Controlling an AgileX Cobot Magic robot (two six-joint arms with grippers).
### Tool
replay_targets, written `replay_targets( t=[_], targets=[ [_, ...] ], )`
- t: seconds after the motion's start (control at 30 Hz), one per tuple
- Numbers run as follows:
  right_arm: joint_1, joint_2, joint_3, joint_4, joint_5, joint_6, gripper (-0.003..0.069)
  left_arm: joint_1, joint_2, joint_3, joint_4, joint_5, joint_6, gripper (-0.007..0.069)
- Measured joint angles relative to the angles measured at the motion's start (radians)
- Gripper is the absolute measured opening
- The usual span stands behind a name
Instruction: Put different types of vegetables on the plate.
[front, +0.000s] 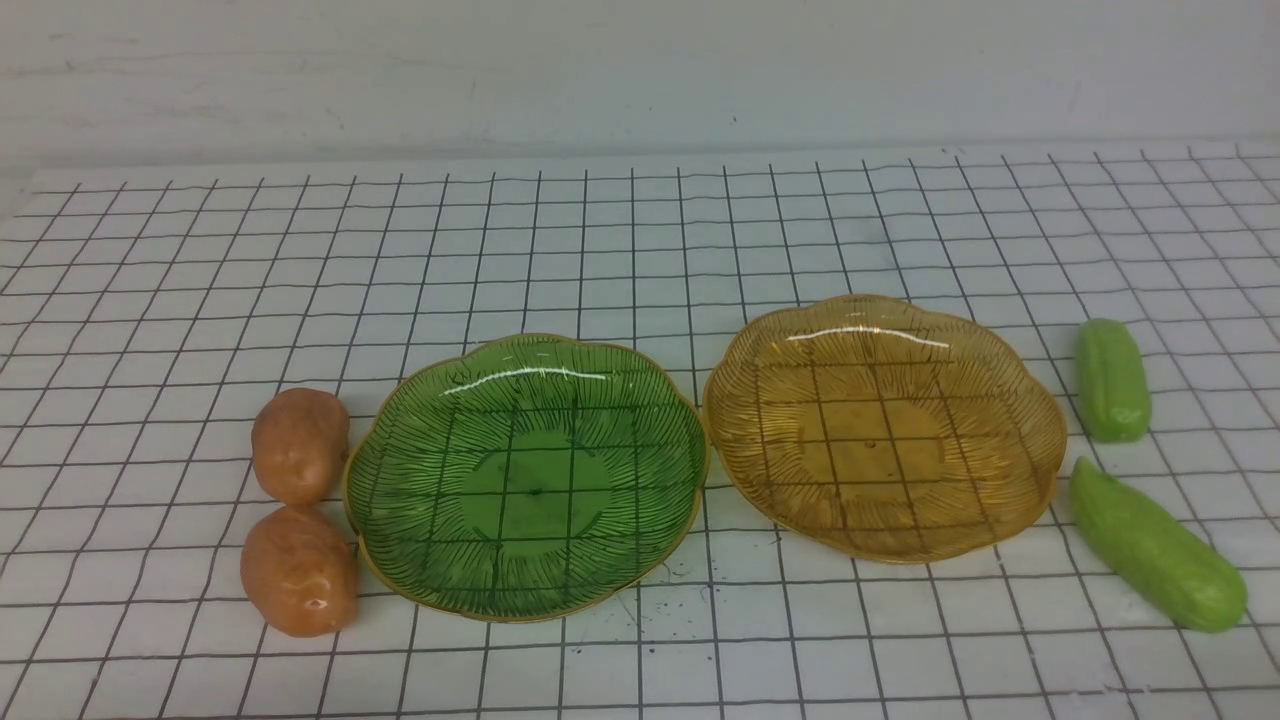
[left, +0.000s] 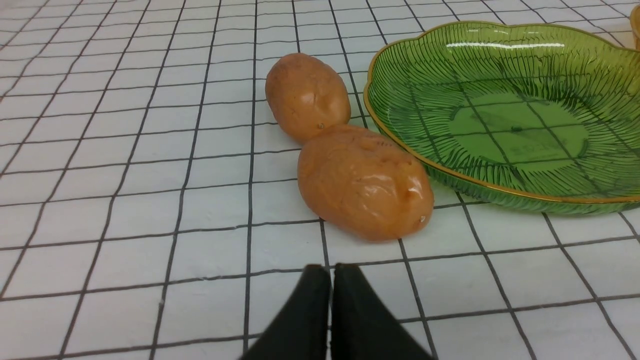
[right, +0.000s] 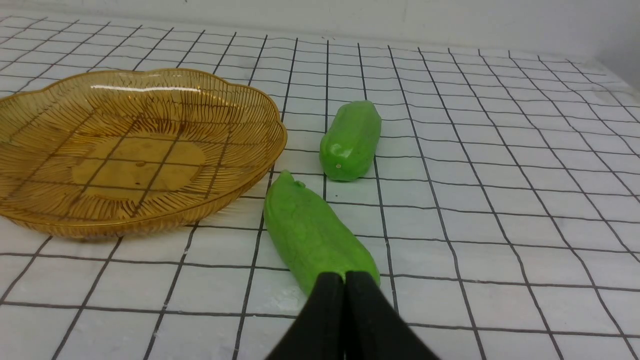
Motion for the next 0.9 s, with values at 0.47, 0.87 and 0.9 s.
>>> replay_targets(
  t=[0.47,0.87,0.9],
  targets=[
    [0.000,0.000,0.001,0.172,0.000,0.060,-0.0015,0.000,0.000,0.000,-0.117,0.000,-0.062,-0.0008],
    [0.000,0.000,0.007,0.847,-0.038,0.197,-0.0015,0.000,0.000,0.000,-0.867,-0.007,-0.328,-0.0008],
    [0.000,0.000,0.007,0.854,-0.038,0.197,-0.0015,0.000,0.000,0.000,-0.871,-0.008,-0.328,-0.0008]
  ],
)
